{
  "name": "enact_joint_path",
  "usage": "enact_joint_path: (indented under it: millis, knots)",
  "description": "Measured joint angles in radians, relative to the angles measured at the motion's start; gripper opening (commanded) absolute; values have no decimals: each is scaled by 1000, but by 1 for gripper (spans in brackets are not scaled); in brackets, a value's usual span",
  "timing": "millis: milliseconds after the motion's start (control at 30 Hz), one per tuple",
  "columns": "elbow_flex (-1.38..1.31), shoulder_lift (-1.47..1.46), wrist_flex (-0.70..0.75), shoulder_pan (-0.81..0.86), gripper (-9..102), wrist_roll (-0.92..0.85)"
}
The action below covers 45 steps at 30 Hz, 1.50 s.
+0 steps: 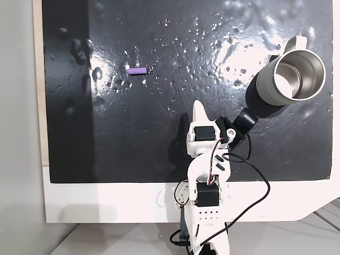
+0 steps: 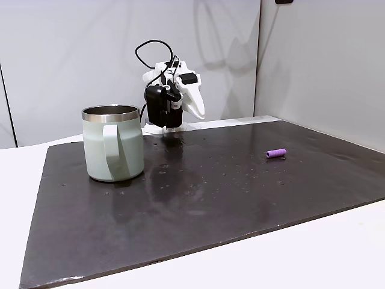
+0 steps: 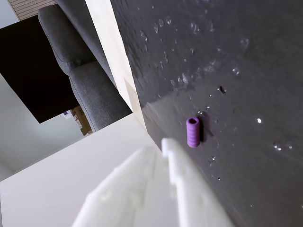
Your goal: Grasp a pengrip and put it in the cup.
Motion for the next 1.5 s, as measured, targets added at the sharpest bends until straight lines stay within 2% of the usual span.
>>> enact_joint_path:
  millis: [167, 567, 700, 833, 1100, 1500]
  knots:
    - [0, 0, 0, -52, 0, -64]
    - [-8, 0, 3, -48, 0, -74]
    - [-77, 0, 87, -91, 0, -74]
    - [-291, -152, 176, -138, 0, -61]
    - [-821, -649, 318, -190, 0, 75]
    - [-1528, -1310, 644, -345, 0, 296]
